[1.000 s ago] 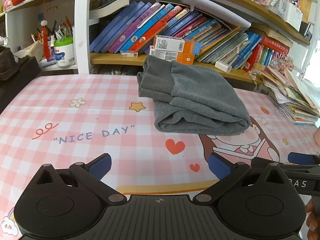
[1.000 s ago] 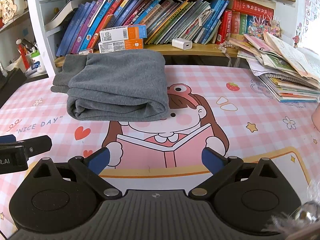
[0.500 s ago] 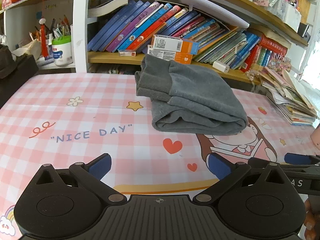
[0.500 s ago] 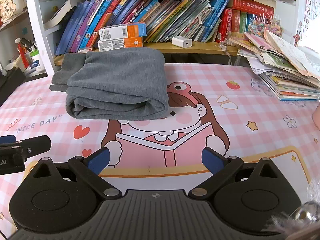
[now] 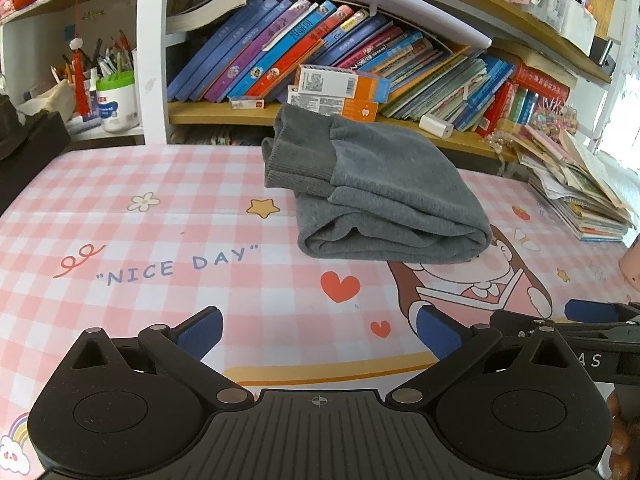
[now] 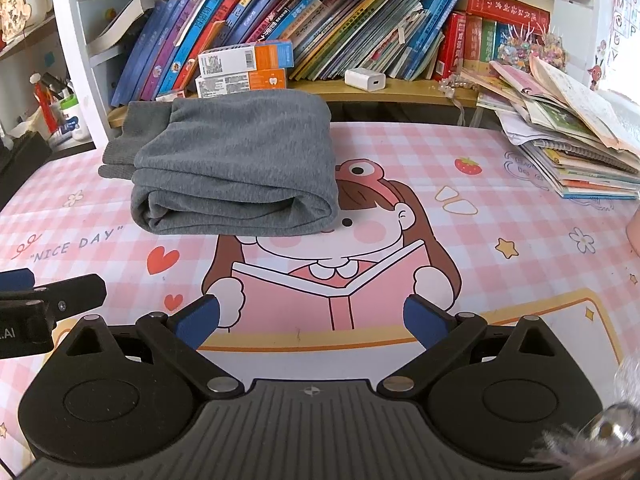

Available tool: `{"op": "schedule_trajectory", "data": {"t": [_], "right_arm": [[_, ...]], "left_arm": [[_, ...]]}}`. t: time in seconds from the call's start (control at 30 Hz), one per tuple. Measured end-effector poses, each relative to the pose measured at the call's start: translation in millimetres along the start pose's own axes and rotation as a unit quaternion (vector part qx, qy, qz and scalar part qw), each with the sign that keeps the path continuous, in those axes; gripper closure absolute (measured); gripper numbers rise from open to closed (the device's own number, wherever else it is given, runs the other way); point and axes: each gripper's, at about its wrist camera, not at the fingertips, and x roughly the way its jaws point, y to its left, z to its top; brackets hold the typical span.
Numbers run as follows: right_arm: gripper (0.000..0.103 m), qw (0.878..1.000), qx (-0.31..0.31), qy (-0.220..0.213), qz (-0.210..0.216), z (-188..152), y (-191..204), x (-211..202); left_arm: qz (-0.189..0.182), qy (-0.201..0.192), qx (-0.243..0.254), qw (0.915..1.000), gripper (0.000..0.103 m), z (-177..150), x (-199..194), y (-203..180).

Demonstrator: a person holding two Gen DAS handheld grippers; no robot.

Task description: Fold clothes

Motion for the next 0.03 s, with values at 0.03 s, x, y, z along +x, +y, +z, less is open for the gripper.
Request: {"op": "schedule_trajectory", "data": {"t": [0.03], "right_arm": [[0.004, 1.0, 0.0, 0.0, 0.0, 0.1, 0.0, 0.2]], "left_arm": [[0.0, 0.001, -0.001, 1.0, 0.0, 0.1, 0.5, 0.3]]}}
